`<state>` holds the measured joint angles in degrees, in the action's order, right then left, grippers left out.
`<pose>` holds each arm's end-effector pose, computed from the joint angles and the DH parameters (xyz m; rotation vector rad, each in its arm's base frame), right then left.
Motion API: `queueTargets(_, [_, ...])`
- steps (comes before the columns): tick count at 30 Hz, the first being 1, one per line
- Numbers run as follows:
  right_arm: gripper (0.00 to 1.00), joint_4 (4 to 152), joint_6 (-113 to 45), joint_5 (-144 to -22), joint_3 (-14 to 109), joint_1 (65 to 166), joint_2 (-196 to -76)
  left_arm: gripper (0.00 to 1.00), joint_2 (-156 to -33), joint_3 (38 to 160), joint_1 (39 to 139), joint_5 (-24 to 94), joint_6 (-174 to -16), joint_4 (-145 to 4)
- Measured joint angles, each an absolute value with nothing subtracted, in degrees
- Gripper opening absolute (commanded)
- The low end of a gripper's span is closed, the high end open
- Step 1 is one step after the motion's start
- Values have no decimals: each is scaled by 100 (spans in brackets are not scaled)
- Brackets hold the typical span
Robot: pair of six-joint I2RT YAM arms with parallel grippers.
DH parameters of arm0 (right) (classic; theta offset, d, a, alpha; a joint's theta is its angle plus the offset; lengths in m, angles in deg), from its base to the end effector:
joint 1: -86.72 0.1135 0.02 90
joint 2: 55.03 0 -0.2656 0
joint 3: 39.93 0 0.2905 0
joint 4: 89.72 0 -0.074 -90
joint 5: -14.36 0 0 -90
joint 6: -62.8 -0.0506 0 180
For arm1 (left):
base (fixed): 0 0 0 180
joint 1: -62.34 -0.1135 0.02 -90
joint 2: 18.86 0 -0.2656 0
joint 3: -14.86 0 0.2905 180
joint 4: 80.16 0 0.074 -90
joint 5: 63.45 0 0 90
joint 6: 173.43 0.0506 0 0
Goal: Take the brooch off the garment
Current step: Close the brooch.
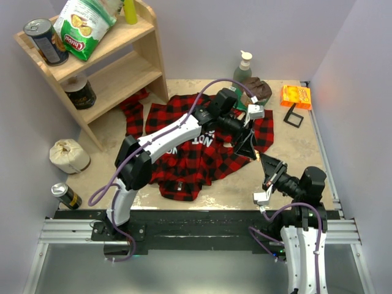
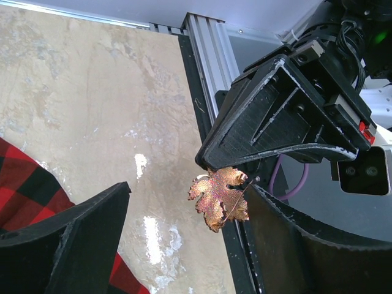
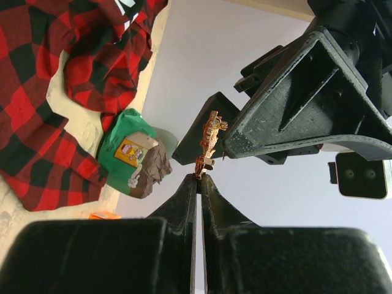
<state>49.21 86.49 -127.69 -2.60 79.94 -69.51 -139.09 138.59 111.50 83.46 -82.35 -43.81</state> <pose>0.1342 0.0242 0.2599 -1.7322 0.5324 -0.6591 0.3139 -0.4280 0.3056 1.4822 1.6715 -1.5359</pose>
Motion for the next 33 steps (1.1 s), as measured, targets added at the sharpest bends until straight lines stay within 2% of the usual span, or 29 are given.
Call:
queueTargets(5, [0,4936,8649,-12771,-260,7996,-6896,75,-13924,13874,11150,8374,-8233,-4362])
queueTargets(6, [0,4932,8649,-12769,-260,7996,-6892,70,-13930,13885,11150,8381,-8233,-4344])
queueTargets(12, [0,4932,8649,-12774,-260,7996,-6892,59,-13968,13925,11150,8455,-8237,-4333])
queueTargets(33, [0,5034,8647,-12776,-264,7996,-6850,53,-14024,14034,11148,8709,-8233,-4235])
